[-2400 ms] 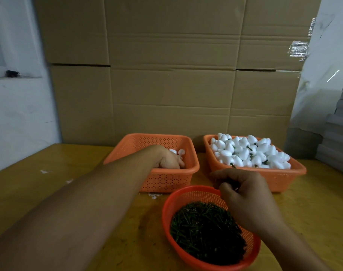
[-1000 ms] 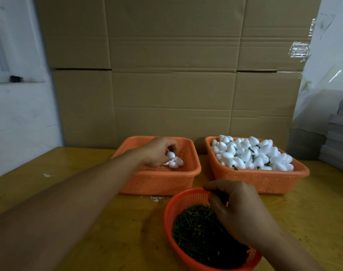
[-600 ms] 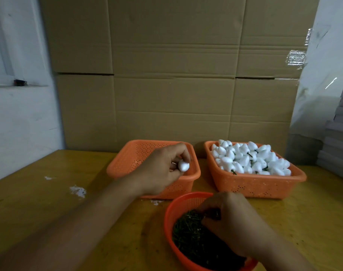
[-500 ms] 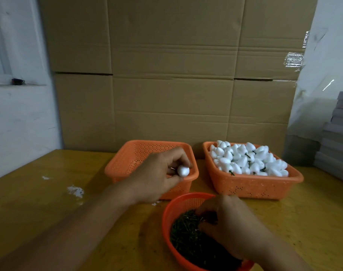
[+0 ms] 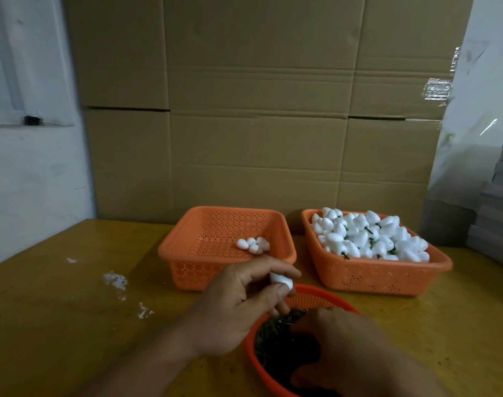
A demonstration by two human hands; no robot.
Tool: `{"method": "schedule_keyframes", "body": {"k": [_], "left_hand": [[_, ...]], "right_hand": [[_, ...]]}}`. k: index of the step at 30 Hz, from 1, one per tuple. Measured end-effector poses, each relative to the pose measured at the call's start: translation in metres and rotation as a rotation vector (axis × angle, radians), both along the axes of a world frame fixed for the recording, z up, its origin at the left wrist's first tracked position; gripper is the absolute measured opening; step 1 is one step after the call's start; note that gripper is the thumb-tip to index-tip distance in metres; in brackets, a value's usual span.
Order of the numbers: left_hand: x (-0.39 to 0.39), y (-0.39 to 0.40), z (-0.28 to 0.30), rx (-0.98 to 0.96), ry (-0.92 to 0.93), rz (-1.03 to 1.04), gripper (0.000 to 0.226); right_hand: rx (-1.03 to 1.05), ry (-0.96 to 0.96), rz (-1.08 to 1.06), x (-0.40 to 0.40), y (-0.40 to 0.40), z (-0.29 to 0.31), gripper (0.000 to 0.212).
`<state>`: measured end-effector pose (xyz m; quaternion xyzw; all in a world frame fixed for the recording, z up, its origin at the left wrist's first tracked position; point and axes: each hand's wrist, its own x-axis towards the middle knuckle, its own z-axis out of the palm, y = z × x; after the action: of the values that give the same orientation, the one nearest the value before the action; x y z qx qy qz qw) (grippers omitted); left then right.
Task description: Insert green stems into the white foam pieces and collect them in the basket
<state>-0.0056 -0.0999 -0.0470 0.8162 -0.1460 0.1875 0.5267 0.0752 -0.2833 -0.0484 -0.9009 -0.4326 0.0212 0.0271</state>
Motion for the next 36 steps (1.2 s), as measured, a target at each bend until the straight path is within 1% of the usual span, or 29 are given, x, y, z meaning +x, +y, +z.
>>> {"method": "schedule_keyframes", "body": {"k": [4, 7, 11, 14, 18, 21, 23, 25, 27, 30, 33, 34, 36], "left_hand": [[-0.004, -0.001, -0.003, -0.190, 0.153, -0.146, 0.028], [-0.007, 0.003, -0.004, -0.241, 0.210, -0.212, 0.036], [-0.008, 0.003, -0.003, -0.319, 0.234, -0.197, 0.030], [-0.007, 0.002, -0.004, -0.350, 0.236, -0.161, 0.026], [-0.005, 0.000, -0.006, -0.423, 0.225, -0.157, 0.026], [-0.004, -0.001, -0.008, -0.491, 0.225, -0.156, 0.029], [-0.004, 0.000, -0.009, -0.521, 0.224, -0.160, 0.025], [-0.004, 0.000, -0.009, -0.533, 0.227, -0.165, 0.018], [-0.004, 0.000, -0.010, -0.545, 0.236, -0.172, 0.019], [-0.003, 0.001, -0.010, -0.571, 0.256, -0.157, 0.026], [-0.002, 0.000, -0.011, -0.595, 0.270, -0.138, 0.032], [-0.002, 0.001, -0.011, -0.605, 0.273, -0.135, 0.034], [-0.002, 0.001, -0.011, -0.631, 0.278, -0.126, 0.037]], "right_hand": [[-0.014, -0.027, 0.000, 0.001, 0.001, -0.002, 0.036], [-0.008, -0.041, -0.008, 0.000, 0.002, -0.003, 0.031], [0.018, -0.049, -0.030, -0.003, 0.003, -0.005, 0.025], [0.031, -0.068, -0.031, -0.002, 0.005, -0.006, 0.028], [0.053, -0.052, -0.022, -0.002, 0.004, -0.006, 0.028], [0.111, -0.036, -0.022, -0.002, 0.003, -0.006, 0.025], [0.166, -0.035, -0.034, -0.001, 0.003, -0.007, 0.023], [0.226, -0.031, -0.057, 0.000, 0.003, -0.007, 0.025], [0.273, -0.027, -0.065, 0.001, 0.002, -0.006, 0.027], [0.403, -0.035, -0.070, 0.001, 0.002, -0.002, 0.021], [0.660, -0.032, -0.089, -0.001, 0.001, 0.003, 0.010], [0.768, 0.014, -0.104, -0.002, 0.001, 0.005, 0.010], [0.986, 0.198, -0.120, -0.004, 0.001, 0.008, 0.014]]}}
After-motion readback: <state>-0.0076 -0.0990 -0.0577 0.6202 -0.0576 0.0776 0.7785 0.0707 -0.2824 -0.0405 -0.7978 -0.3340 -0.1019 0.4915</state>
